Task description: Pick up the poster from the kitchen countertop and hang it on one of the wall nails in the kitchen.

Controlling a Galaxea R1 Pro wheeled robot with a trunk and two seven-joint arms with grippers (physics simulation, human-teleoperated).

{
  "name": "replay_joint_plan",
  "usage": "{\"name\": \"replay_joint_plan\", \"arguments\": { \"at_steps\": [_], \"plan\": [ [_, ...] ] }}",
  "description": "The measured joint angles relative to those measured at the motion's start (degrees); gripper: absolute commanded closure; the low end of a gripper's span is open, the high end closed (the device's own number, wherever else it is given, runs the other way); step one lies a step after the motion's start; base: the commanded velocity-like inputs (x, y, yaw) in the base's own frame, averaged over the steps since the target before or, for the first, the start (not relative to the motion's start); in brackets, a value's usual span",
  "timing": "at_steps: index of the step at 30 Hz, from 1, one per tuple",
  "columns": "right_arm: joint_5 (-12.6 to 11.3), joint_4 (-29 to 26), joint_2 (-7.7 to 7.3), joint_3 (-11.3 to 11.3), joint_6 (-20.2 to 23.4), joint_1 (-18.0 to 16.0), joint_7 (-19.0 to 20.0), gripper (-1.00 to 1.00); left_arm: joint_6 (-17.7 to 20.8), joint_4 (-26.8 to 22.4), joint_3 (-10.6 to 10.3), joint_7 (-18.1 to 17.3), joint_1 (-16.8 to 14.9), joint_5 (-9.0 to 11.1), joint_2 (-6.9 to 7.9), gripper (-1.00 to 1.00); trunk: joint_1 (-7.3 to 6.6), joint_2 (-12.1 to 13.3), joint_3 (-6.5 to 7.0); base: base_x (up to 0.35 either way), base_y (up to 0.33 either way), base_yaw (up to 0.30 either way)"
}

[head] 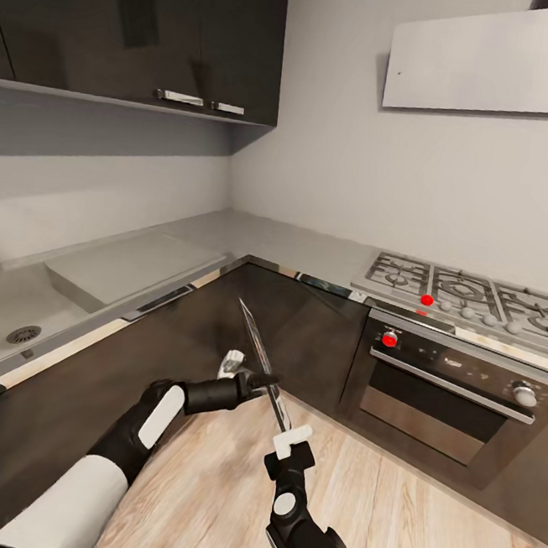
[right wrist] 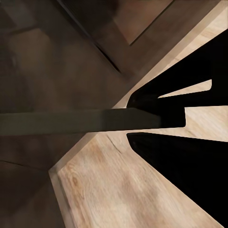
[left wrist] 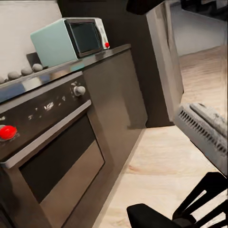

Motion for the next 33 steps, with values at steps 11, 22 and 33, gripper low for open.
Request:
{"name": "replay_joint_plan", "arguments": {
  "at_steps": [11,22,33],
  "plan": [
    [-0.02,0.06,0.00,-0.80,0.02,-0.13,0.01,1.00,10.69,-23.63,-0.12,0.04,12.33,0.23,6.42,-1.00,0.00,0.00,0.00,0.000,0.000,0.000],
    [-0.15,0.16,-7.76,-14.12,-0.82,-0.15,12.09,1.00,12.16,-32.00,-0.03,-0.01,15.63,0.85,11.90,-1.00,0.00,0.00,0.00,0.000,0.000,0.000],
    [-3.51,0.07,-16.04,-21.38,-10.03,0.61,36.72,1.00,9.89,-34.84,-0.01,-0.89,24.85,0.42,15.71,-1.00,0.00,0.00,0.00,0.000,0.000,0.000]
  ]
}}
